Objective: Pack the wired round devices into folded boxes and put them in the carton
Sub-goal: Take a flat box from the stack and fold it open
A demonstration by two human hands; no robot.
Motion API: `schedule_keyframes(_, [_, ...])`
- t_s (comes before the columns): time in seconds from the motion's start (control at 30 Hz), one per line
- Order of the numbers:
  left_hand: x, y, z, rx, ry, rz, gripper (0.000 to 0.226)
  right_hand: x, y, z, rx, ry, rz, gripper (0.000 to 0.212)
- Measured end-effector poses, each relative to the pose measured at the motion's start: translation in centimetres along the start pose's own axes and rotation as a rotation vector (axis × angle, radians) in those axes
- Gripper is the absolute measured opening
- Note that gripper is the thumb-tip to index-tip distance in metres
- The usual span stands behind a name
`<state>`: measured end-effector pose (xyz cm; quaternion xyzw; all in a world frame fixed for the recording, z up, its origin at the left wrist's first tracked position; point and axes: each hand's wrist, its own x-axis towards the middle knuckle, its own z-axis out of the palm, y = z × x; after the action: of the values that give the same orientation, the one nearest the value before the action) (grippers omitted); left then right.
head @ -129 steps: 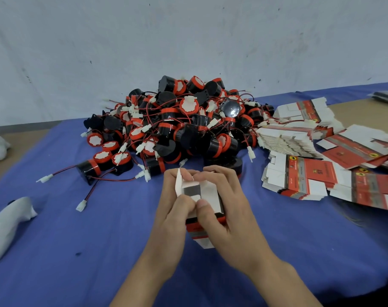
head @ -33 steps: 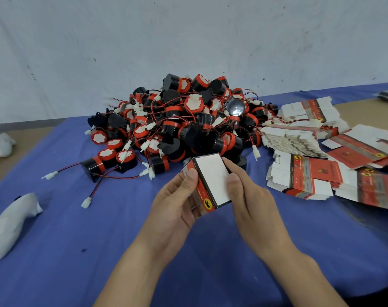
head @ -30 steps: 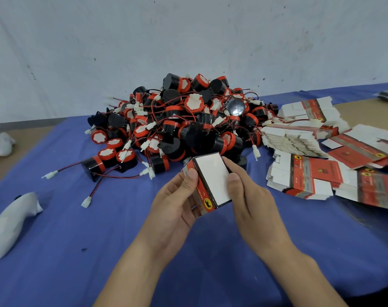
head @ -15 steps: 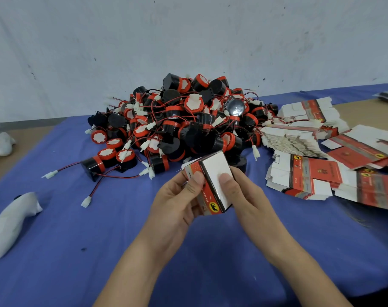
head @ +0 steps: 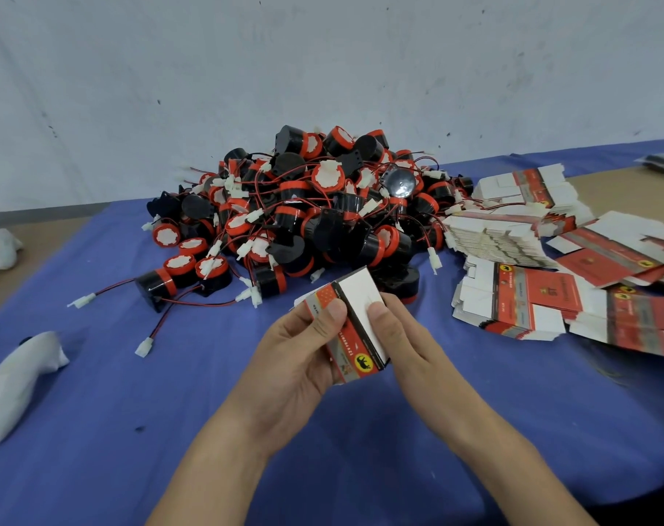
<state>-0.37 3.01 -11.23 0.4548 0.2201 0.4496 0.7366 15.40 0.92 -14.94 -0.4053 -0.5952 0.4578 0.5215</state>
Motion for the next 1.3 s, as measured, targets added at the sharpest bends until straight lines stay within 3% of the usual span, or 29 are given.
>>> schedule_keyframes(0.27, [0.2, -0.4, 0.0, 0.0, -0.026, 0.006, 0.035, -0.1, 0.3, 0.0, -0.032, 0.017, -0.007, 0.036])
schedule_keyframes(0.53, [0.2, -0.4, -0.3, 0.158, 0.048, 0.061, 0.033, -0.1, 0.3, -0.5, -0.092, -0.014, 0.002, 0.041])
schedule_keyframes(0.6, [0.1, -0.6, -0.2, 0.379, 0.118, 0.136, 0.028, -0.1, 0.4, -0.7, -0.091, 0.003, 0.007, 0.048])
schedule_keyframes(0.67, [0.0, -0.9, -0.4, 0.772, 0.254, 0.261, 0.009, 0.1, 0.2, -0.9, -0.112, 0.069, 0.018, 0.058])
schedule_keyframes(0.7, [-0.1, -1.2, -0.5, 1.0, 0.296, 0.323, 0.01, 0.1, 0.2, -1.1, -0.126, 0.1, 0.016, 0.061])
schedule_keyframes(0.77, [-0.3, -2.0, -0.9, 1.427, 0.256, 0.37, 0.006, 0.2, 0.1, -1.5, -0.137, 0.129, 0.011, 0.06])
schedule_keyframes(0.83, [-0.4, -2.7, -1.3, 1.674, 0.159, 0.381, 0.013, 0.4, 0.1, -1.7, -0.138, 0.12, 0.003, 0.06])
schedule_keyframes(0.97, [-0.2, -3.2, -1.2, 1.732, -0.041, 0.513, 0.026, 0.5, 0.9, -1.5, -0.215, 0.001, 0.035, 0.057])
schedule_keyframes(1.07, [-0.3, -3.4, -0.8, 1.735, -0.065, 0.549, 0.032, 0.5, 1.3, -1.7, -0.31, 0.002, 0.043, 0.048])
schedule_keyframes(1.17, [-0.4, -3.3, -0.4, 1.658, -0.01, 0.54, 0.028, 0.5, 1.2, -2.2, -0.353, 0.036, 0.043, 0.045])
schedule_keyframes(1.3, [-0.9, -2.5, 0.4, 1.404, 0.183, 0.727, 0.029, 0.4, 0.3, -3.6, -0.384, 0.226, 0.017, 0.039])
